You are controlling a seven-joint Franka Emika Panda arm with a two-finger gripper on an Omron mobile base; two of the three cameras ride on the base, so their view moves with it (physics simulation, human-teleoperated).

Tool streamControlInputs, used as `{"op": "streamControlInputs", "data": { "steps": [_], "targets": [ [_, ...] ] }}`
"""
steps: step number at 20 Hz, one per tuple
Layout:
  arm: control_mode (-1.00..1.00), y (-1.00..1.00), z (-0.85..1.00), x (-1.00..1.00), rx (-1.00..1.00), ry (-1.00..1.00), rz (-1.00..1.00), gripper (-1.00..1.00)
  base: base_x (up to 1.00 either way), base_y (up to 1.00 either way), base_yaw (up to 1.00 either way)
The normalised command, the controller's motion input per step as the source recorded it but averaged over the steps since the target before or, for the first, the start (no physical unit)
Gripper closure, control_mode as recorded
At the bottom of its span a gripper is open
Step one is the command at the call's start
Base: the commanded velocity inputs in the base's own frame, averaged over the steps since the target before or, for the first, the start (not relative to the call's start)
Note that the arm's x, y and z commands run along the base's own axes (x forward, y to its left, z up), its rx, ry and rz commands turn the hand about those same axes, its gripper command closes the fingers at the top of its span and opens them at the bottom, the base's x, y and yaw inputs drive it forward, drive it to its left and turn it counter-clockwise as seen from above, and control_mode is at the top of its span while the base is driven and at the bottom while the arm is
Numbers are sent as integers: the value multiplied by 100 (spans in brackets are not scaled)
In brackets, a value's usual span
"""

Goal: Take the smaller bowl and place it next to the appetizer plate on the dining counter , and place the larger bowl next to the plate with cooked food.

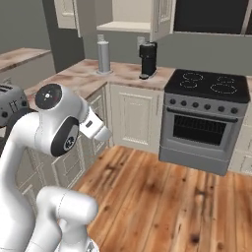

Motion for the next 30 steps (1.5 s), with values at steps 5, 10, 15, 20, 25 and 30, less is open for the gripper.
{"op": "streamControlInputs", "data": {
  "steps": [5, 10, 15, 20, 25, 30],
  "targets": [
    [100, 0, 0, 0, 0, 0, 0, -100, 100, 42, -1],
    [100, 0, 0, 0, 0, 0, 0, -100, 83, 31, -1],
    [100, 0, 0, 0, 0, 0, 0, -100, 73, 18, -5],
    [100, 0, 0, 0, 0, 0, 0, -100, 66, 45, -9],
    [100, 0, 0, 0, 0, 0, 0, -100, 62, 43, -9],
    [100, 0, 0, 0, 0, 0, 0, -100, 65, 0, -6]
  ]
}}
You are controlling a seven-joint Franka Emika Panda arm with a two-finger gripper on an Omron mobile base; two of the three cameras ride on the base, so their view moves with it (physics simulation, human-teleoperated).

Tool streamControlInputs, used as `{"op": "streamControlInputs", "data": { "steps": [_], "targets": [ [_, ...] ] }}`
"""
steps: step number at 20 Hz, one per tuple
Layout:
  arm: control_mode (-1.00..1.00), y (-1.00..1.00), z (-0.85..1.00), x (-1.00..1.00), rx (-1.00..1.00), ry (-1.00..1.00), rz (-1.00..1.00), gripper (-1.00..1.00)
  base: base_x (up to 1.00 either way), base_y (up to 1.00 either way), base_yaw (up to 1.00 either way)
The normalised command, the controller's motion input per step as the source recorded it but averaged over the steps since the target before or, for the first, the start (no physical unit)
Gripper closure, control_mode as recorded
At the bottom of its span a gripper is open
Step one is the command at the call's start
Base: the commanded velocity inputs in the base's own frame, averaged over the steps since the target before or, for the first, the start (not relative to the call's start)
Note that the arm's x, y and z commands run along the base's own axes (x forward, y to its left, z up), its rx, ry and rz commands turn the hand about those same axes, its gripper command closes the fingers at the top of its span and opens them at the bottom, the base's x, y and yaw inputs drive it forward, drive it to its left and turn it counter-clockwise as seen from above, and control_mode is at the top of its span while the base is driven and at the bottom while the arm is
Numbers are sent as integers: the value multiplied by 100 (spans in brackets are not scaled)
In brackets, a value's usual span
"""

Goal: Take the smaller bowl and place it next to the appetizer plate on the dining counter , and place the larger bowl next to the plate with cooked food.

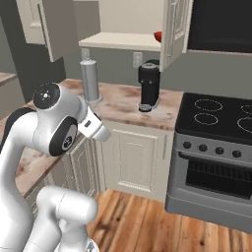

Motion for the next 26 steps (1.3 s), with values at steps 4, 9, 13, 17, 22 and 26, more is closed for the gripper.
{"op": "streamControlInputs", "data": {
  "steps": [4, 9, 13, 17, 22, 26],
  "targets": [
    [100, 0, 0, 0, 0, 0, 0, -100, 93, 10, -4],
    [100, 0, 0, 0, 0, 0, 0, -100, 100, 30, -4],
    [100, 0, 0, 0, 0, 0, 0, -100, 99, 23, -4],
    [100, 0, 0, 0, 0, 0, 0, -100, 71, 0, -4],
    [100, 0, 0, 0, 0, 0, 0, -100, 64, 0, -3],
    [100, 0, 0, 0, 0, 0, 0, -100, 50, 4, -8]
  ]
}}
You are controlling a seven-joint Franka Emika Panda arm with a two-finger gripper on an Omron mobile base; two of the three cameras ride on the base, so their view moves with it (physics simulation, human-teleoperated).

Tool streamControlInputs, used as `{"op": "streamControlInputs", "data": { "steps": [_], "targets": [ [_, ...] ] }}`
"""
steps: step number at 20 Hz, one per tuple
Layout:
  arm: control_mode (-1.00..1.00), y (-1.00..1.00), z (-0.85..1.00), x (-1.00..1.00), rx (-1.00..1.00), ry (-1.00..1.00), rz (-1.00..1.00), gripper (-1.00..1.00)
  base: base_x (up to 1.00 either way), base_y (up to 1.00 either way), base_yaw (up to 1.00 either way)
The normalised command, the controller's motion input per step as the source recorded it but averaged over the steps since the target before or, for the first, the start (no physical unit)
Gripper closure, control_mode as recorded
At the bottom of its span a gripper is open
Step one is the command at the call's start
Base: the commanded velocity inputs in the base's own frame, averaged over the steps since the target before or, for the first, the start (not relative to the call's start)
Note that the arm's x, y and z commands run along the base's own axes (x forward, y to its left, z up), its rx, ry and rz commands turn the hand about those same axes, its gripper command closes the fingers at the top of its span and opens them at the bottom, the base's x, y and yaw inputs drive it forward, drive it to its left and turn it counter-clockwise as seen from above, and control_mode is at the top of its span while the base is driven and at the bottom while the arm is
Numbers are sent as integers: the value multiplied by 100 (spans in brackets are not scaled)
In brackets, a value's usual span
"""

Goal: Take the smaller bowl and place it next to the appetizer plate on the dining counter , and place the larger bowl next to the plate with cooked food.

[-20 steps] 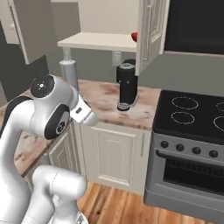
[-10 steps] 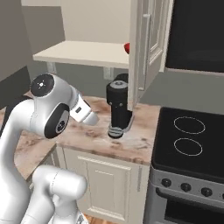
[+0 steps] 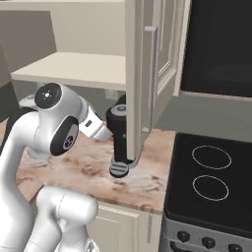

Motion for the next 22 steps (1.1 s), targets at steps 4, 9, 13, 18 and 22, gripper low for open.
{"op": "streamControlInputs", "data": {
  "steps": [4, 9, 13, 18, 22],
  "targets": [
    [100, 0, 0, 0, 0, 0, 0, -100, 22, 19, -17],
    [100, 0, 0, 0, 0, 0, 0, -100, 0, 17, -19],
    [100, 0, 0, 0, 0, 0, 0, -100, 6, 31, -21],
    [100, 0, 0, 0, 0, 0, 0, -100, 15, 22, -16],
    [-100, 0, 0, -11, 0, -5, 0, -100, 0, 0, 0]
  ]
}}
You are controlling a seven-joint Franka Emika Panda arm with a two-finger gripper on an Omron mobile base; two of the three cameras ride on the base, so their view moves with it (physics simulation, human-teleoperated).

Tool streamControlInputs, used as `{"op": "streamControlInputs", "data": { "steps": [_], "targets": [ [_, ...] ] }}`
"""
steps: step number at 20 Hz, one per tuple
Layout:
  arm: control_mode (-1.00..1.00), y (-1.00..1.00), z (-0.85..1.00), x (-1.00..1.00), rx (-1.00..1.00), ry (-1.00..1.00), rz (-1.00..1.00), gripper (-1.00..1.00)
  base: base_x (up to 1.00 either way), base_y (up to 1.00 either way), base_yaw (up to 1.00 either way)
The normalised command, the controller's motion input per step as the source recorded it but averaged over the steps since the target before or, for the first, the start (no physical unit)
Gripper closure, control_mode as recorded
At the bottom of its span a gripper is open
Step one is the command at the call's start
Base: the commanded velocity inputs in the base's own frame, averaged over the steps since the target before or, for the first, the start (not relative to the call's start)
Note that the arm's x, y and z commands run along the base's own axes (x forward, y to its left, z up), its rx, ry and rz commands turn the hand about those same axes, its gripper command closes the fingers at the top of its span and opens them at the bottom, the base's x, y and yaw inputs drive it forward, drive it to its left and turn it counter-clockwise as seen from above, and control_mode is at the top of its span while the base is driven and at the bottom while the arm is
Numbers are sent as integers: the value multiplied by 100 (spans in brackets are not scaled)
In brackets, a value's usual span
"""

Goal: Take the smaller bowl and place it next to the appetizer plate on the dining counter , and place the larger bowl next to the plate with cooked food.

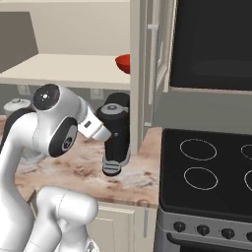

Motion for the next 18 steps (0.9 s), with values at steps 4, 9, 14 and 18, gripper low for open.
{"op": "streamControlInputs", "data": {
  "steps": [4, 9, 14, 18],
  "targets": [
    [-100, 7, 45, -32, -1, -29, 3, -100, 0, 0, 0],
    [-100, 21, 68, -17, -1, -12, 0, -100, 0, 0, 0],
    [-100, 5, 77, 0, 0, 3, -1, -100, 0, 0, 0],
    [-100, 12, 37, 6, 5, 0, -4, -100, 0, 0, 0]
  ]
}}
